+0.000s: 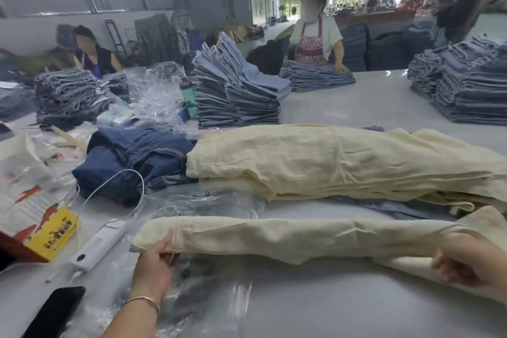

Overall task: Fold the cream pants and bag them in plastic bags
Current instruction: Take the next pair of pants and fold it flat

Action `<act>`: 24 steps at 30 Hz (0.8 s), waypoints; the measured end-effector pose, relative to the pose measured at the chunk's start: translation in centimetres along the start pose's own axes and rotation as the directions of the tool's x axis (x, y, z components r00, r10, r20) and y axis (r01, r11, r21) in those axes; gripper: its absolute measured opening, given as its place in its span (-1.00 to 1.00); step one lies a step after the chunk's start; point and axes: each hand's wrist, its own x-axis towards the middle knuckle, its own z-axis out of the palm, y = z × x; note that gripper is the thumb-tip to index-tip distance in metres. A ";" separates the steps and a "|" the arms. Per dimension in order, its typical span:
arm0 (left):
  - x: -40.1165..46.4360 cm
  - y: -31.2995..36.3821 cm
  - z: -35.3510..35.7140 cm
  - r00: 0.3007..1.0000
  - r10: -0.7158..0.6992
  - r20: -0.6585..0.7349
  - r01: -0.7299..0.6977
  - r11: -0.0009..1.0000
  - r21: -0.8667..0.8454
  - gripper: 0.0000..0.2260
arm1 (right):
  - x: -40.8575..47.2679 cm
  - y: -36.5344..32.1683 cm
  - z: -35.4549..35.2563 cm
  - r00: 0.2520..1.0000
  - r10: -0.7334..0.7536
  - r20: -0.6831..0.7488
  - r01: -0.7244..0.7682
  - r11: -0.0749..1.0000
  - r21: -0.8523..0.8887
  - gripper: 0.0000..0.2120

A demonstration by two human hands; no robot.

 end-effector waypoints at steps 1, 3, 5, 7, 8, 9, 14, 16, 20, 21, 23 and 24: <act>0.2 -0.4 -0.7 0.999 -0.023 -0.046 0.024 0.999 0.040 -0.84 | 0.6 0.4 0.3 0.998 0.049 0.031 -0.043 0.984 -0.175 -0.63; 0.6 -1.7 -2.0 0.979 -0.023 -0.202 0.047 0.992 0.117 -0.79 | 1.3 -0.3 0.8 0.995 0.087 0.054 -0.045 0.849 -0.526 -0.62; 0.5 -2.6 -2.7 0.947 0.019 -0.320 0.038 0.984 0.173 -0.76 | 0.8 -2.4 2.4 0.983 -0.184 0.009 0.127 0.641 -0.757 -0.71; 0.2 -3.1 -3.0 0.939 0.031 -0.342 0.035 0.982 0.185 -0.78 | 0.4 -3.2 5.0 0.786 -0.609 0.104 0.392 0.362 -0.846 -0.85; 0.1 -3.1 -3.1 0.944 0.018 -0.330 0.042 0.984 0.174 -0.79 | 0.4 -3.1 6.8 0.677 -0.713 0.184 0.451 0.205 -0.868 -0.69; 0.0 -3.1 -3.3 0.948 0.003 -0.317 0.053 0.985 0.165 -0.82 | 0.1 -2.8 8.6 0.635 -0.708 0.309 0.482 0.051 -0.874 -0.42; -0.7 -2.8 -3.7 0.963 0.066 -0.260 -0.012 0.979 0.205 -0.82 | -0.2 -0.1 16.2 0.484 -0.596 0.641 0.558 -0.355 -0.750 -0.15; -1.0 -2.0 -4.1 0.985 0.054 -0.165 -0.030 0.988 0.148 -0.77 | -0.3 0.7 17.4 0.413 -0.630 0.658 0.564 -0.390 -0.728 -0.21; -0.9 -0.5 -5.3 0.986 0.065 -0.152 -0.049 0.993 0.103 -0.72 | -1.8 0.6 18.2 0.498 -0.479 0.723 0.737 -0.205 -0.643 -0.63; -0.7 -0.5 -5.7 0.966 0.122 -0.229 -0.084 0.982 0.170 -0.70 | -2.6 0.4 18.3 0.519 -0.426 0.741 0.751 -0.187 -0.634 -0.84; -0.6 -0.6 -6.5 0.860 0.302 -0.410 -0.110 0.896 0.429 -0.61 | -3.6 0.0 18.8 0.504 -0.314 0.804 0.819 -0.120 -0.561 -0.83; -0.8 -0.7 -6.7 0.799 0.390 -0.458 -0.087 0.828 0.554 -0.55 | -4.1 -0.1 18.9 0.489 -0.216 0.845 0.862 -0.031 -0.506 -0.79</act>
